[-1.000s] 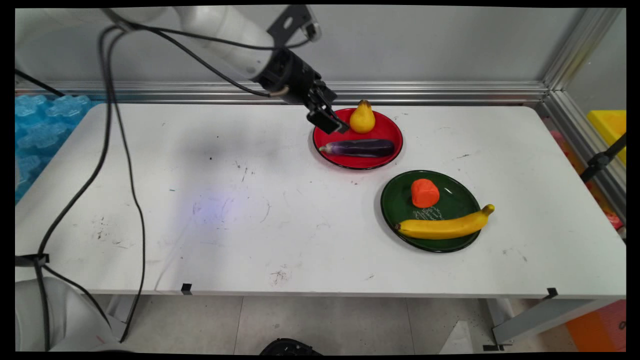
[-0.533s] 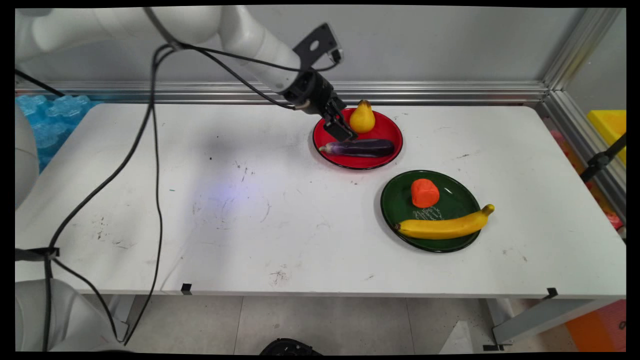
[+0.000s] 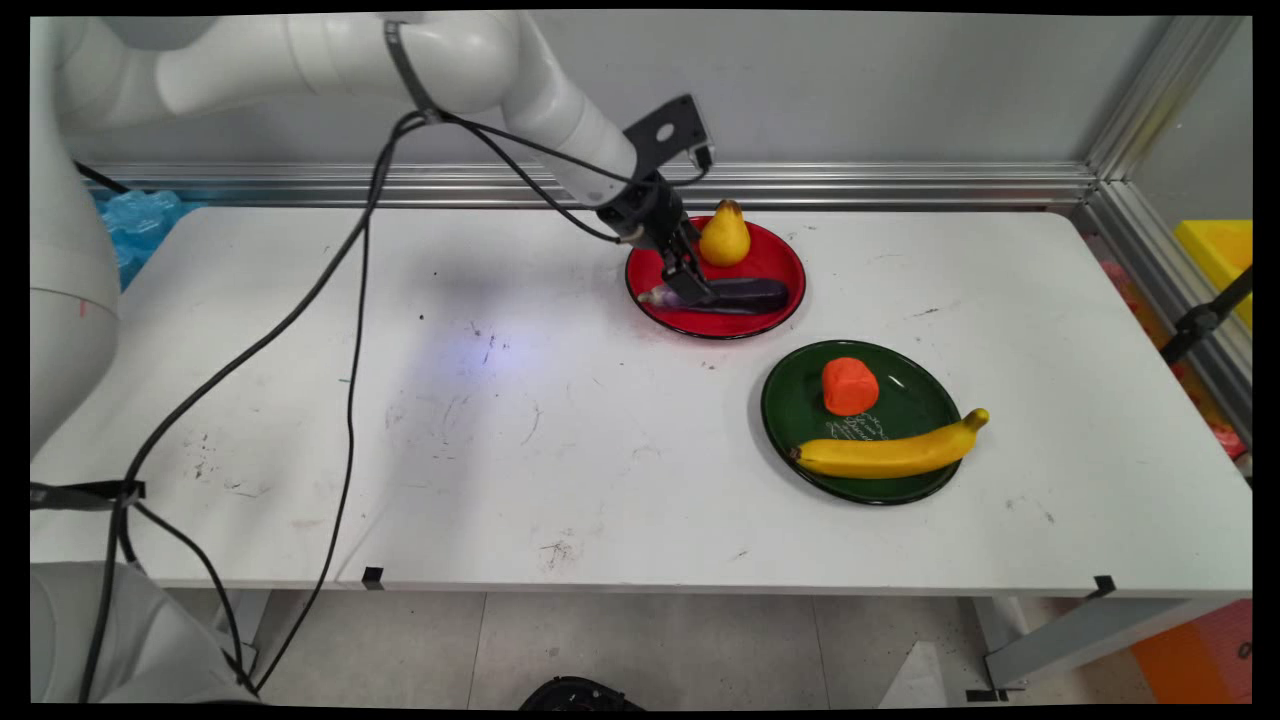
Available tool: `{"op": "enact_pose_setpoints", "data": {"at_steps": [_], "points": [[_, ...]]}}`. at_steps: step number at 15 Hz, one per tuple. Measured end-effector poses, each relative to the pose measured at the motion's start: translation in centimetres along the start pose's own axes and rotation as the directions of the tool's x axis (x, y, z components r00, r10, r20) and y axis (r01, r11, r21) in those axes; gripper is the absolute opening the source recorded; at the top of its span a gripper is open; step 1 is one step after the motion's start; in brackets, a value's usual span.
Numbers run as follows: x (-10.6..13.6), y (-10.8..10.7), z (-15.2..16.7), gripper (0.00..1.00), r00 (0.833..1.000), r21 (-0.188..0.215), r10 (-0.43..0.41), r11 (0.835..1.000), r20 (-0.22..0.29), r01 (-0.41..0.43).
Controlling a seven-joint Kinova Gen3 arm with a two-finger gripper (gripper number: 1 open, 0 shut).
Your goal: Pick up the eggplant from the red plate
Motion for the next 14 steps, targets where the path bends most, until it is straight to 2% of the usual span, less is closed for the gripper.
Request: {"op": "enact_pose_setpoints", "data": {"at_steps": [4,11,12,14], "points": [[0.1,-0.9,2.9,1.0,0.999,-0.03,0.029,0.999,0.041,-0.028],[0.6,-1.9,6.2,1.0,0.997,-0.083,0.046,0.996,0.066,-0.04],[0.6,-2.1,6.4,0.0,0.997,-0.087,0.047,0.995,0.068,-0.041],[0.6,-2.4,6.7,0.0,0.996,-0.095,0.048,0.995,0.069,-0.041]]}}
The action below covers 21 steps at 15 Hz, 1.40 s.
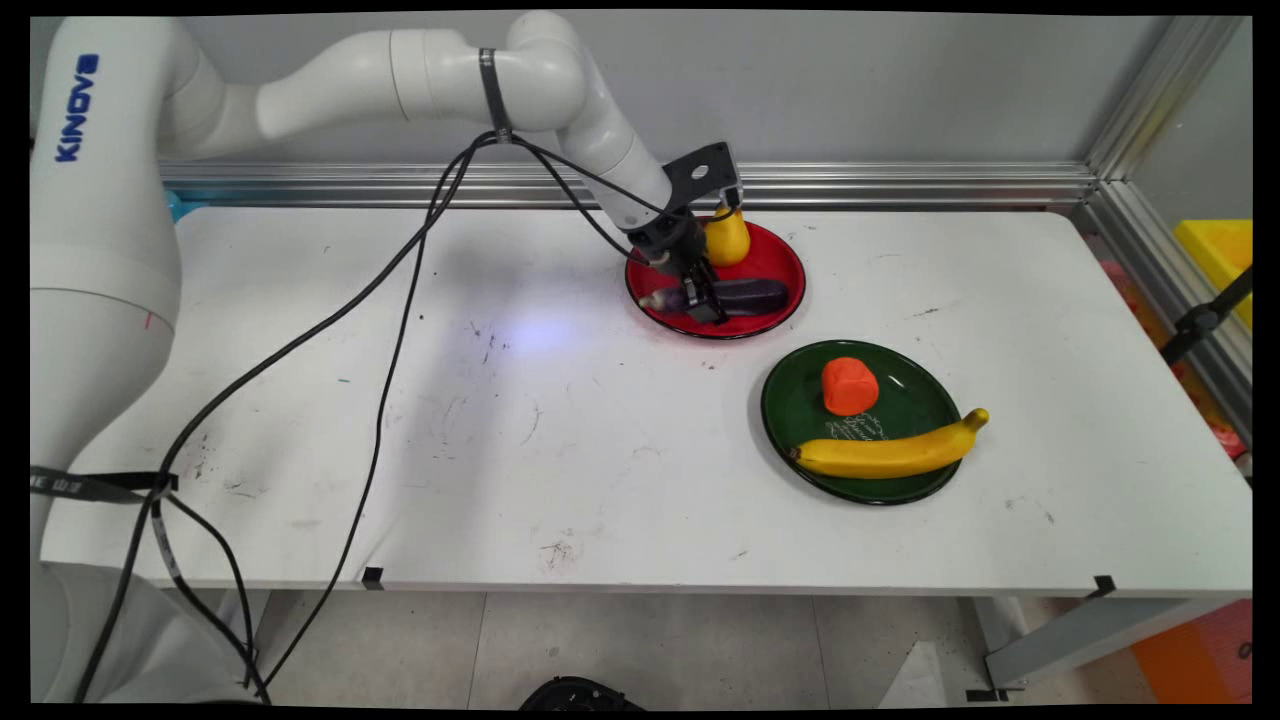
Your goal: Pick up the eggplant from the red plate, then place the picked object on the table
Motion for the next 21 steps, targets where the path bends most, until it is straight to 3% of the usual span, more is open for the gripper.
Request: {"op": "enact_pose_setpoints", "data": {"at_steps": [7,13,17,21], "points": [[0.4,-0.9,-0.8,0.0,1.0,-0.028,0.016,0.999,0.002,-0.016],[1.0,-0.4,-4.6,0.0,1.0,-0.008,0.006,1.0,-0.009,-0.006],[1.0,1.7,-9.2,0.0,1.0,0.001,0.002,1.0,-0.023,-0.002],[-0.2,5.4,-13.8,0.0,0.999,-0.032,0.038,0.999,-0.014,-0.039]]}}
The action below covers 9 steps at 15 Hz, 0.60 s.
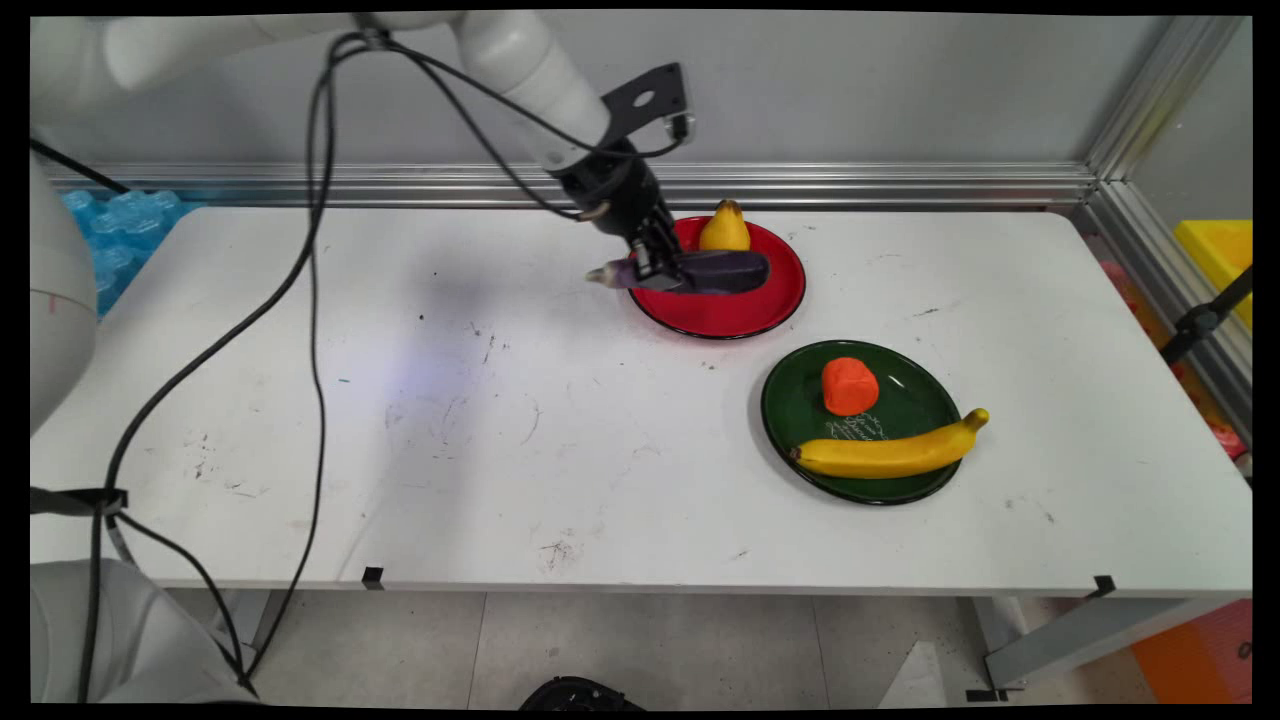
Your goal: Place the picked object on the table
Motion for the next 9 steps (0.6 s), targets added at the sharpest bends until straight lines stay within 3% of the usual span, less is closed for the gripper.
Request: {"op": "enact_pose_setpoints", "data": {"at_steps": [9], "points": [[-3.3,6.6,-4.5,0.0,0.989,-0.111,0.143,0.984,0.029,-0.139]]}}
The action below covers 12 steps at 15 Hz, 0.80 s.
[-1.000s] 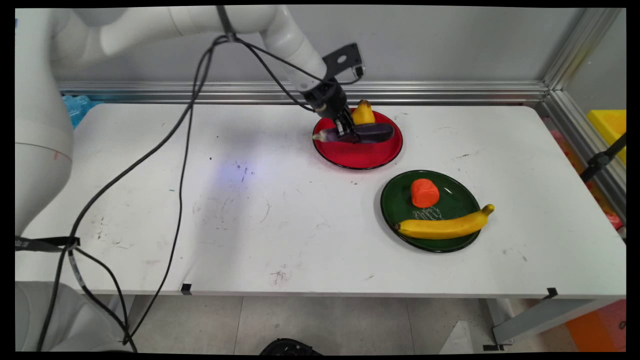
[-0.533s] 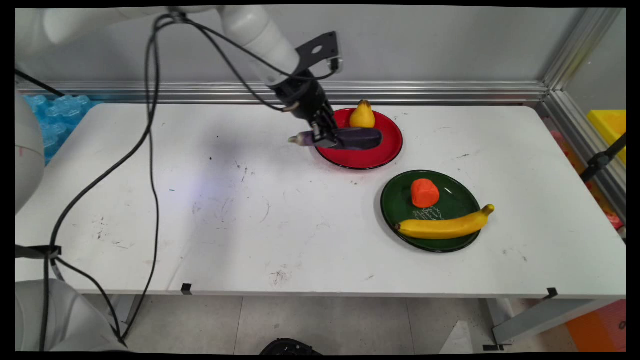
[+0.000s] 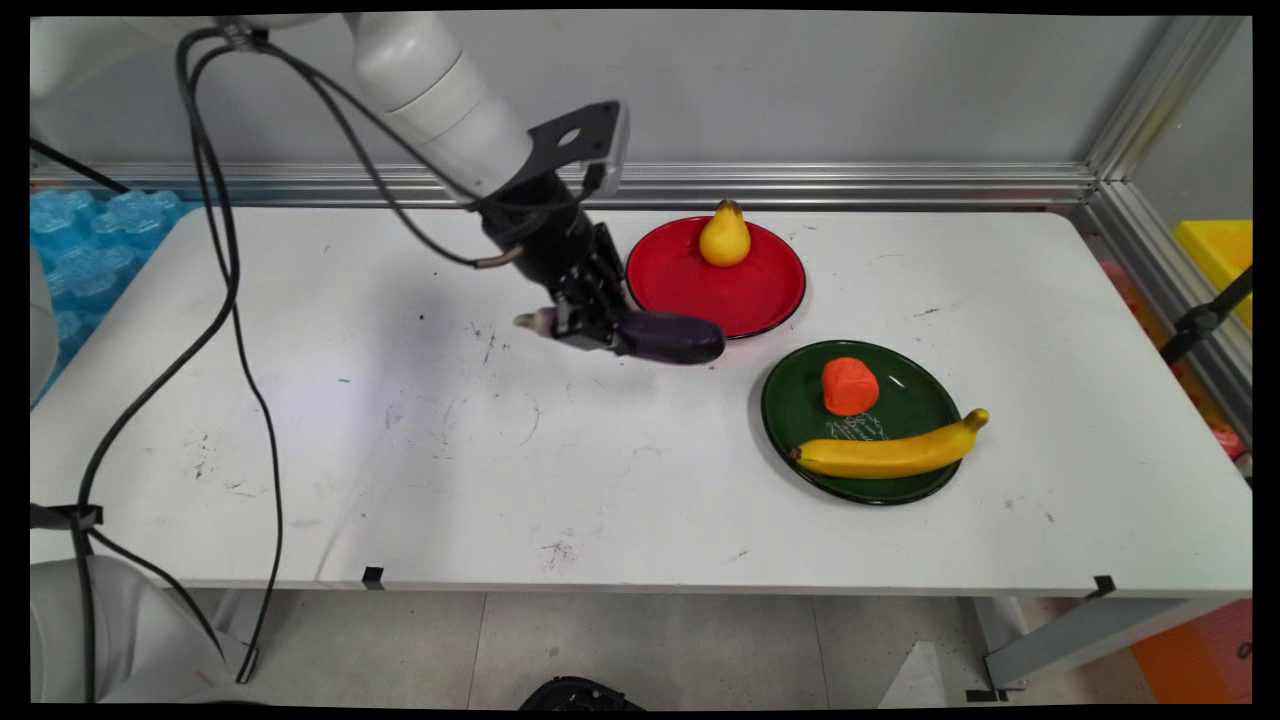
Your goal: Place the picked object on the table
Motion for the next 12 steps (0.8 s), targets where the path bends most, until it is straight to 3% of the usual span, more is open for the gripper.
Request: {"op": "enact_pose_setpoints", "data": {"at_steps": [5,12], "points": [[-1.6,1.5,1.8,0.0,0.999,-0.024,0.037,0.999,0.023,-0.036],[-3.1,0.6,6.8,0.0,0.998,-0.03,0.042,0.999,0.052,-0.04]]}}
